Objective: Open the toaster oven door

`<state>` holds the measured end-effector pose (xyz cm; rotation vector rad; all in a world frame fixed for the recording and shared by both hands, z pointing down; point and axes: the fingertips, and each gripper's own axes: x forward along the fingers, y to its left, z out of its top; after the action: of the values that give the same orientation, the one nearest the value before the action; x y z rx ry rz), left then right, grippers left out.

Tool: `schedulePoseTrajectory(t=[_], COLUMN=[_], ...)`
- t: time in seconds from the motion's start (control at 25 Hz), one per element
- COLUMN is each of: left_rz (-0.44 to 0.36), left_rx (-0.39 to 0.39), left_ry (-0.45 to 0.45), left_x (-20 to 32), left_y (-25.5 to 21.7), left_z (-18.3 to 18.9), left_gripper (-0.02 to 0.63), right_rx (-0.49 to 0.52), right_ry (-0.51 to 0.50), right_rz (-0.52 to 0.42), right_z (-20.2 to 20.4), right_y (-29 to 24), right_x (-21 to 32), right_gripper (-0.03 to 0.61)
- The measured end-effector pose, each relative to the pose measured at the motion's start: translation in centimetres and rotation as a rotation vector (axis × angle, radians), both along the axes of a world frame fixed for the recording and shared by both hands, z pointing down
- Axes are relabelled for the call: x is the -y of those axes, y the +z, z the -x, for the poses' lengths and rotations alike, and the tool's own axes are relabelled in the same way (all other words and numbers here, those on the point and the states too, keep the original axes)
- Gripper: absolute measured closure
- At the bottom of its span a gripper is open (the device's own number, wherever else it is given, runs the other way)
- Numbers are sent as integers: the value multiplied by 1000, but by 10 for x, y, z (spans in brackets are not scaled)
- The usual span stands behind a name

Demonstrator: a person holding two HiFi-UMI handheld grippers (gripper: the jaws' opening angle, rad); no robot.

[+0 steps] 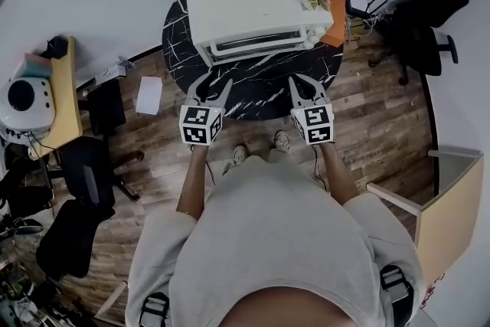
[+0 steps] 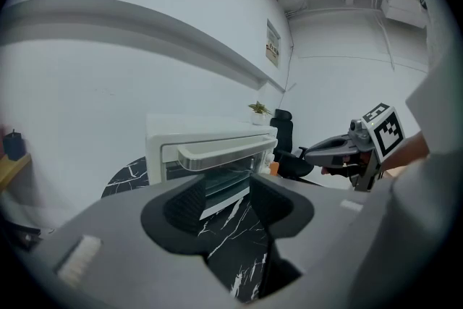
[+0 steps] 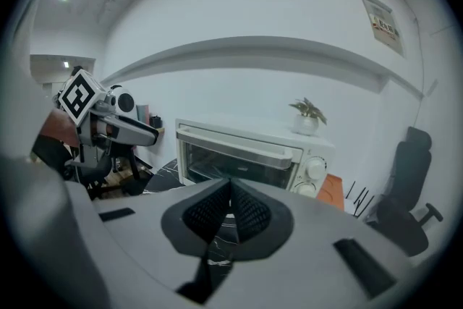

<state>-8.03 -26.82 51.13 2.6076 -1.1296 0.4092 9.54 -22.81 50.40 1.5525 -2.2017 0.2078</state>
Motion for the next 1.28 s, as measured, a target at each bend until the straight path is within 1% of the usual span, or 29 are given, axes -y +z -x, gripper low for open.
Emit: schedulePoseTrajectory(t=[0.44,0.84,1.04,1.28], left_rz=[9,-1,-4,-1], left_rx=[8,29,39,29], left_ry=[-111,-205,-222,-240], left_x=[-2,-6,-6,0], left_y=[-2,-7,-9,-6], left_z=[-38,-76,-93,-98], left_gripper=[417,417,417,417], right_rx=[23,43,47,40], right_ry=[-121,-232,-271,-288], right_rz=[1,10,22,34], right_z=[-32,-67,-77,-78], right_y=[3,9,13,18], right_x=[15,10,6,2], right_gripper=[565,565,566,565])
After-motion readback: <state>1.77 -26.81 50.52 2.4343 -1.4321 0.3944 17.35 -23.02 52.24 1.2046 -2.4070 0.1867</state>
